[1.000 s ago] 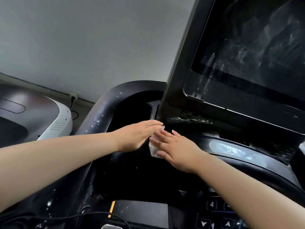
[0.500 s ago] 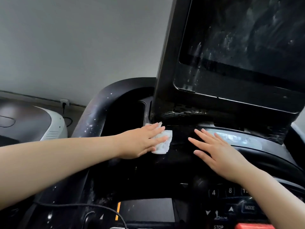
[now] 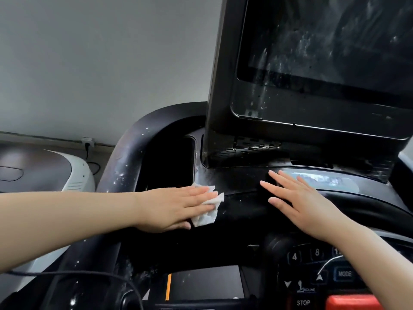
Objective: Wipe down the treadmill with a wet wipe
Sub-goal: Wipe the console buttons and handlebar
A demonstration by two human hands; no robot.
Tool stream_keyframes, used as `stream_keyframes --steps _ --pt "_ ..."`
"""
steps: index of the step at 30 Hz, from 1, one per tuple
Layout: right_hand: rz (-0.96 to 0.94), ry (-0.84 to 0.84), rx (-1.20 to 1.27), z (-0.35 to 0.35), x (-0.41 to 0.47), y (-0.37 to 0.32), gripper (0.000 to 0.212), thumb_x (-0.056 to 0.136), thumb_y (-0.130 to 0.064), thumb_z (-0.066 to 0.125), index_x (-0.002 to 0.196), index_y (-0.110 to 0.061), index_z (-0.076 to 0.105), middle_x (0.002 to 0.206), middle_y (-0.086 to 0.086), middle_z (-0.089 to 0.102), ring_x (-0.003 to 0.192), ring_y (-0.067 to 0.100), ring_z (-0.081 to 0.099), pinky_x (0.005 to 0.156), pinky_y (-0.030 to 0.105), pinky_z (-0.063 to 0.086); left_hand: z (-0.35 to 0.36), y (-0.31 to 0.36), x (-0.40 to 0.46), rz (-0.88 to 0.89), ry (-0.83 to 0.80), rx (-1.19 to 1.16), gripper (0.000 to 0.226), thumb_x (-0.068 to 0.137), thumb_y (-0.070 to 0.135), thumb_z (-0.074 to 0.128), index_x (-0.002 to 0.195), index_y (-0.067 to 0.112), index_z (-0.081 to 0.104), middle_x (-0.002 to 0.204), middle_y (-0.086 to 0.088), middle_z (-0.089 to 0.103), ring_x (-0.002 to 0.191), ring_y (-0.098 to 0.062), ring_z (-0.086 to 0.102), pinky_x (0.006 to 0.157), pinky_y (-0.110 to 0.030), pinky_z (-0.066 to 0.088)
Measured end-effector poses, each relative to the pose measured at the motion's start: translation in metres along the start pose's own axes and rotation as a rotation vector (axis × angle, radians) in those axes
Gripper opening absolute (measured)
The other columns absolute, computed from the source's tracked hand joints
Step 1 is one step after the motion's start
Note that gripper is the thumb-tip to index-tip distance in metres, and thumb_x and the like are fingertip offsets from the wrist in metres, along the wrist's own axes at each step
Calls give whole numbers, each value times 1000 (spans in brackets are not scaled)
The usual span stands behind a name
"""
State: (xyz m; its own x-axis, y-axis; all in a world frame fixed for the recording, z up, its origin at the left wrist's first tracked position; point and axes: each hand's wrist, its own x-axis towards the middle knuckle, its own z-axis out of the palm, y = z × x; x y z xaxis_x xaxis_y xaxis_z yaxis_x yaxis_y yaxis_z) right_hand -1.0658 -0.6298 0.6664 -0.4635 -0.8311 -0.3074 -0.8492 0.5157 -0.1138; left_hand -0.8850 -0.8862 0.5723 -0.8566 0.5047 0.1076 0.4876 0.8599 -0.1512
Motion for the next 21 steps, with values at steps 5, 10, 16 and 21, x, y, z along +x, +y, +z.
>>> stream_keyframes --steps 5,10,16,21 --pt "-16 3 8 -1 -1 4 64 82 -58 9 144 -45 21 155 -19 6 143 0 -5 116 25 -10 -5 -1 -4 85 -17 -22 59 97 45 31 145 11 30 154 -11 21 142 -27 14 116 -37 8" --pt "-7 26 24 -4 -7 11 58 88 -53 14 144 -42 25 156 -16 7 136 -8 -7 113 19 -12 -12 1 -28 285 -53 88 57 96 52 32 141 20 43 153 -1 29 144 -21 16 116 -37 7" --pt "59 60 63 -8 -18 27 44 99 -41 29 143 -43 27 155 -19 8 129 -14 -7 107 13 -11 -15 9 42 185 39 103 60 93 50 30 140 14 43 151 -8 33 141 -25 23 114 -37 12" --pt "94 96 59 -10 -28 41 43 99 -40 31 142 -40 33 154 -19 12 135 -11 0 104 7 -14 -10 -1 17 364 -8 87 59 97 53 21 142 19 40 154 -8 28 144 -26 16 116 -40 11"
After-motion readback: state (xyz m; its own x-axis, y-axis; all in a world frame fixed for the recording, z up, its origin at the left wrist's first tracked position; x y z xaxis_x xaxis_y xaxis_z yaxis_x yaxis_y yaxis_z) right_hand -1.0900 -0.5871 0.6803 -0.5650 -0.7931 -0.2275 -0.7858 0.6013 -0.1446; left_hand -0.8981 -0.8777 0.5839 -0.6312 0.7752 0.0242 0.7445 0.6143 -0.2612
